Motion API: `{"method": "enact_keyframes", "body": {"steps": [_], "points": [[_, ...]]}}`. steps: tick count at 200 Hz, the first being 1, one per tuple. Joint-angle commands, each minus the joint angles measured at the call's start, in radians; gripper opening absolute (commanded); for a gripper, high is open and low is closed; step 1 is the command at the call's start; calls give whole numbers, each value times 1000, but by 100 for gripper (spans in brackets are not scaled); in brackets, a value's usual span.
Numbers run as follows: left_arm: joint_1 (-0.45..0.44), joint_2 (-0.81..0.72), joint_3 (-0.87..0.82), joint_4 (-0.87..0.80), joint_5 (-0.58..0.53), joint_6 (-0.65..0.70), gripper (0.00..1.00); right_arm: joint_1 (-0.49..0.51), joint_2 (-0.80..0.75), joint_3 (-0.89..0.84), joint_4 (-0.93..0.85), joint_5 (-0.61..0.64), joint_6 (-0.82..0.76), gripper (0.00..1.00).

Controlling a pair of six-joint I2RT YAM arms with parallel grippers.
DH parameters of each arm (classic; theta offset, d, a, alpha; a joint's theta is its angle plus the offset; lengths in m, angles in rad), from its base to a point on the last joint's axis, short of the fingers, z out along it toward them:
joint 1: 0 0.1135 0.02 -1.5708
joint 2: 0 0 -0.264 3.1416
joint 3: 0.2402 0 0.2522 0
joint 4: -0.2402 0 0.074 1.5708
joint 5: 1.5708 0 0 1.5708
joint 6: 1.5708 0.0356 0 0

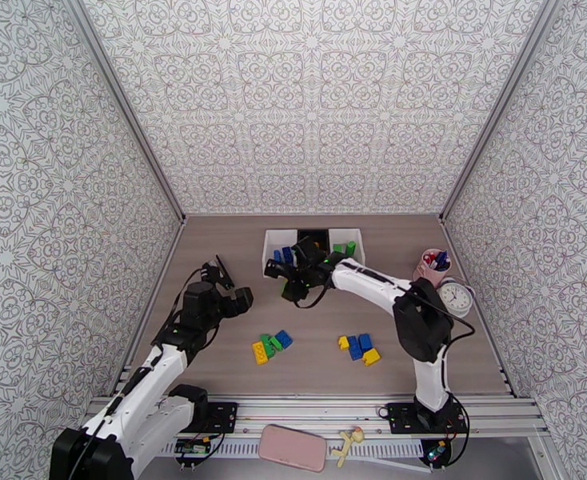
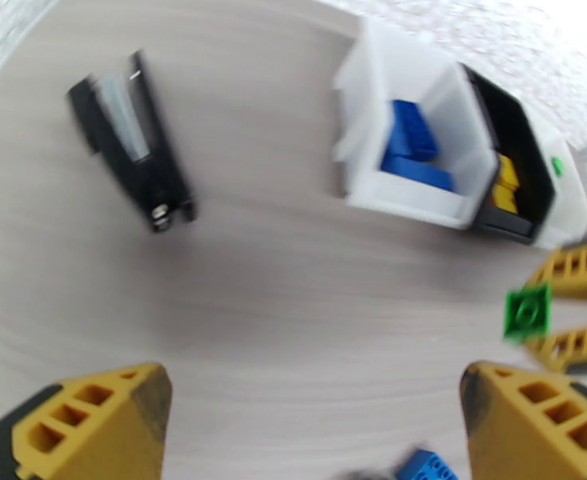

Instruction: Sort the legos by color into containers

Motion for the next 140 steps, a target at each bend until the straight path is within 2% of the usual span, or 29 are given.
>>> {"method": "enact_keyframes", "body": {"steps": [1,25,58,94,140], "points": [[-69,3,-3,131,-32,115,100,-67,-106,-154,291,22,204,21],[-175,34,26,178,-20,239,100,-143,-199,-269,431,107,353,21],[-279,105,89,165,47,375,100,-220,-245,-323,459,295,477,21],[-321,148,133,148,133,421,100,-313,-202,-286,380,366,550,21],[-342,168,151,147,170,443,100,-349,-58,-137,276,408,530,21]]}}
